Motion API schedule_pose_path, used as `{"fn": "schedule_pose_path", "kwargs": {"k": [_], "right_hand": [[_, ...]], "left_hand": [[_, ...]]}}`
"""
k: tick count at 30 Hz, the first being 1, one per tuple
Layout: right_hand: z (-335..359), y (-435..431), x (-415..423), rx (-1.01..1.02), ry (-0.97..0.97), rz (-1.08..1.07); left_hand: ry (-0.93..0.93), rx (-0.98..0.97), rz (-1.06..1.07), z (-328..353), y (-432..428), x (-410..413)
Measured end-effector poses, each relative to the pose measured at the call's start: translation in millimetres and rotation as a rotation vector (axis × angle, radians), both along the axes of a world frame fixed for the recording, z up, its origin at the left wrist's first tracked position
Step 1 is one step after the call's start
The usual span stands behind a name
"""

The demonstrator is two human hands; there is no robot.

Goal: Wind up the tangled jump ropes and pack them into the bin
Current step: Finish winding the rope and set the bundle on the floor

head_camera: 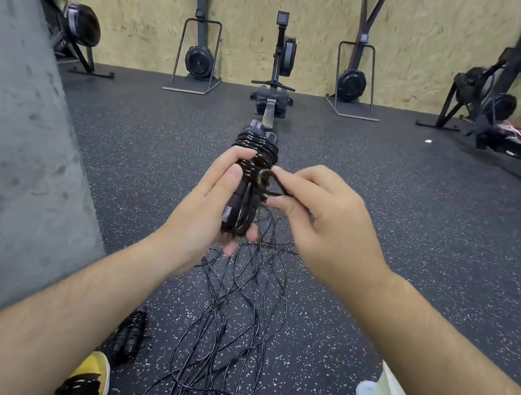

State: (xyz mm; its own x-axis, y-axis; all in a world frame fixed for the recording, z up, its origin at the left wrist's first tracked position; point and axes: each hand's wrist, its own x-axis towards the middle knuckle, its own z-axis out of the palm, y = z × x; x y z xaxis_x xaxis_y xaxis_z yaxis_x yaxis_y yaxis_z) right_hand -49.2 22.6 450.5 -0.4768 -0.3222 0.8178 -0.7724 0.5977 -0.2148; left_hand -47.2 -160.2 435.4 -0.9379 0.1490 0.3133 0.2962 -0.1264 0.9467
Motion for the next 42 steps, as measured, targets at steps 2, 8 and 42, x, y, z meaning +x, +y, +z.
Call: {"fn": "schedule_pose_path", "kwargs": {"k": [2, 8, 42], "right_hand": [[-1, 8, -5, 0.051, -0.024, -0.067], [-3, 9, -6, 0.266, -0.106, -0.131], [-12, -19, 11, -0.055, -0.132, -0.073]], "left_hand": [[-0.015, 0.058, -0.019, 2, -2, 0], [-0.054, 0.093, -0.08, 3, -1, 3], [-0.082, 0.197, -0.237, 5, -5, 5]]}}
